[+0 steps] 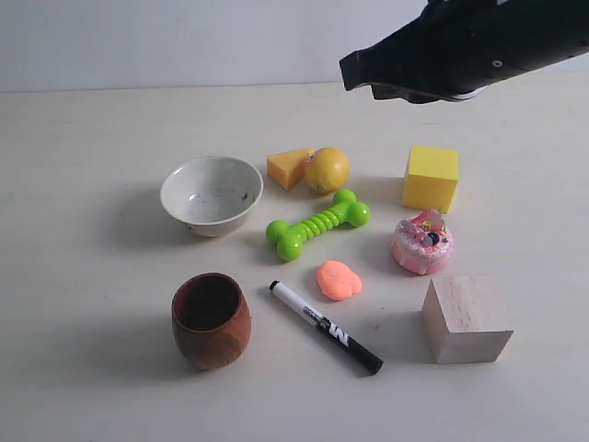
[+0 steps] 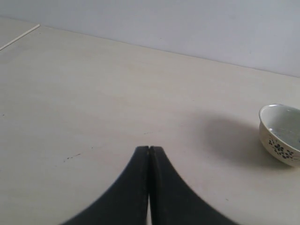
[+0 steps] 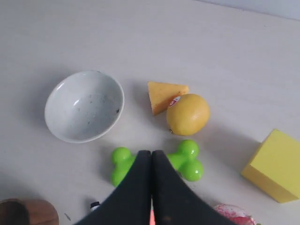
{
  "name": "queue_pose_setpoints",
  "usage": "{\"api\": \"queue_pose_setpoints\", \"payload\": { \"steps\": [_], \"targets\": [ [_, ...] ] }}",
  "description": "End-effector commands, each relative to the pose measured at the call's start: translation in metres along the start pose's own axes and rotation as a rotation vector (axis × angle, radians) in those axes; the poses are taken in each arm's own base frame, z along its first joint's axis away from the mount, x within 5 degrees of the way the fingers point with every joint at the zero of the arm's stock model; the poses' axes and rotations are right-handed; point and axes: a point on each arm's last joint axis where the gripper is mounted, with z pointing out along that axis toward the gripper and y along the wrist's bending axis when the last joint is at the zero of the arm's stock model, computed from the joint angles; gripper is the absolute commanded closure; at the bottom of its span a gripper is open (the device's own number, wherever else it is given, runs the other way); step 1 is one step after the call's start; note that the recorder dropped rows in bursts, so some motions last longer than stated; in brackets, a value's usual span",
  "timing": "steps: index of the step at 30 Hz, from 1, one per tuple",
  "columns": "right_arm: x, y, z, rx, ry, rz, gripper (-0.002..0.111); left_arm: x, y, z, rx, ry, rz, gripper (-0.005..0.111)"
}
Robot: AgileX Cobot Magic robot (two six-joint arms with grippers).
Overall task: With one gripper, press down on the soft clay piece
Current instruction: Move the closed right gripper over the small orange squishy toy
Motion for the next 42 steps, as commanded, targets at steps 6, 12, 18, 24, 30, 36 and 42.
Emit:
{"api": "queue_pose_setpoints", "payload": {
  "steps": [6, 12, 18, 24, 30, 36, 42],
  "targets": [
    [0.012, -0.001, 0.035, -0.019, 0.105, 0.119, 0.108, 0.001, 0.0, 0.0, 0.008, -0.004, -0.001, 0.107],
    [0.018, 0.018, 0.053, -0.05, 0.311, 0.027, 0.108, 0.001, 0.0, 0.0, 0.008, -0.004, -0.001, 0.107],
    [0.017, 0.034, 0.073, 0.026, 0.439, -0.066, 0.108, 0.001, 0.0, 0.0, 0.008, -0.004, -0.001, 0.107],
    [0.026, 0.031, 0.099, 0.084, 0.547, -0.072, 0.108, 0.001, 0.0, 0.0, 0.008, -0.004, -0.001, 0.107],
    [0.04, 0.028, 0.12, 0.098, 0.617, -0.072, 0.108, 0.001, 0.0, 0.0, 0.008, -0.004, -0.001, 0.107],
    [0.046, 0.028, 0.129, 0.092, 0.637, -0.053, 0.108, 0.001, 0.0, 0.0, 0.008, -0.004, -0.001, 0.107],
    [0.051, 0.027, 0.136, 0.095, 0.657, -0.054, 0.108, 0.001, 0.0, 0.0, 0.008, -0.004, -0.001, 0.107]
  ]
}}
